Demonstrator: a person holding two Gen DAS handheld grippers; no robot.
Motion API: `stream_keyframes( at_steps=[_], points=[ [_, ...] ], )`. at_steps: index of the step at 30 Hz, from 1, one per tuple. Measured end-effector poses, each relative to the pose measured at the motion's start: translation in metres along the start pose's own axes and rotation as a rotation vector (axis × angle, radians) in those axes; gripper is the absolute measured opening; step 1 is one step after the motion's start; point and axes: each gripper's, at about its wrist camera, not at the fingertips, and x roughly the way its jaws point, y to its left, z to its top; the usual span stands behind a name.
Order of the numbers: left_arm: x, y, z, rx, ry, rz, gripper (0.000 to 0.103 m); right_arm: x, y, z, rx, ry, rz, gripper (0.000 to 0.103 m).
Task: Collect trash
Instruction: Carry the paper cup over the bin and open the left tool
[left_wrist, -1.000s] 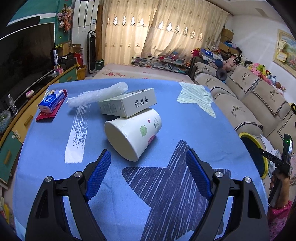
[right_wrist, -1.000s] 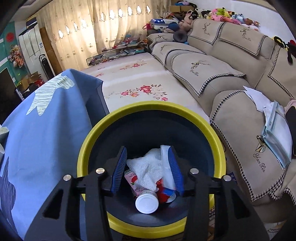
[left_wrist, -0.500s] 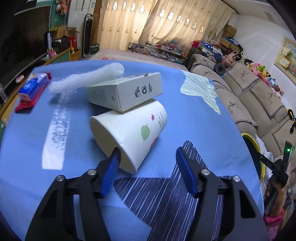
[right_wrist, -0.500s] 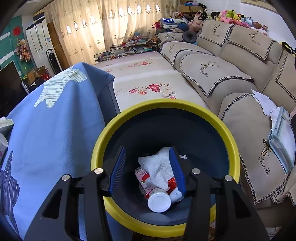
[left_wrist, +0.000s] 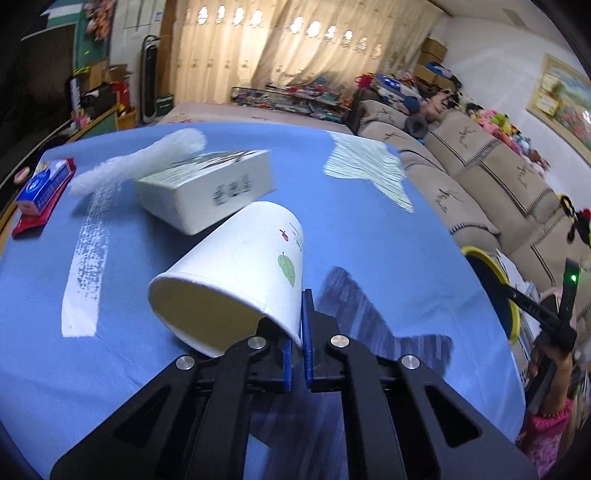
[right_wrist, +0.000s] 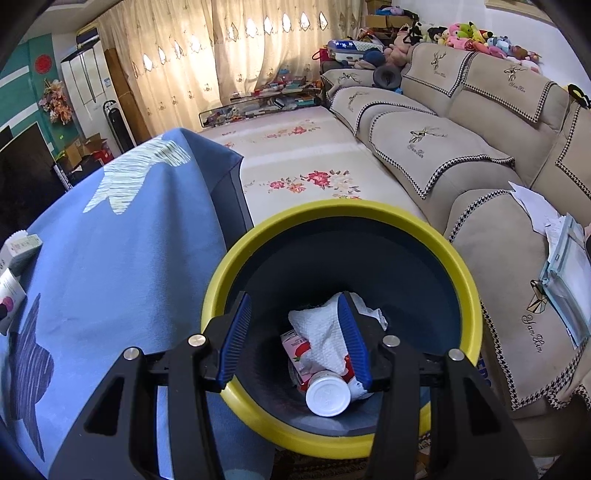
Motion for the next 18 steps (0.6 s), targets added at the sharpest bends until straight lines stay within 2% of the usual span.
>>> stream_keyframes(
  at_steps=[5,8,13,18],
  points=[
    [-0.016,-0.039,-0.003,0.098,-0.022,-0.026,0.005,-0.019,-0.012,-0.005,0.012,-0.03,0.001,0.047],
    [-0.022,-0.07,-0.004,0.16,-0.02,-0.068,0.005,-0.031,-0.022,-0.009,0.019,-0.047,-0.008,0.047],
    [-0.017,-0.138,-0.003,0.27,0.004,-0.171,0.005,-0.047,-0.047,-0.019,0.048,-0.068,-0.029,0.047],
    [0.006,-0.224,-0.001,0.397,0.049,-0.28,0.005,-0.056,-0.077,-0.027,0.086,-0.075,-0.059,0.047]
  ],
)
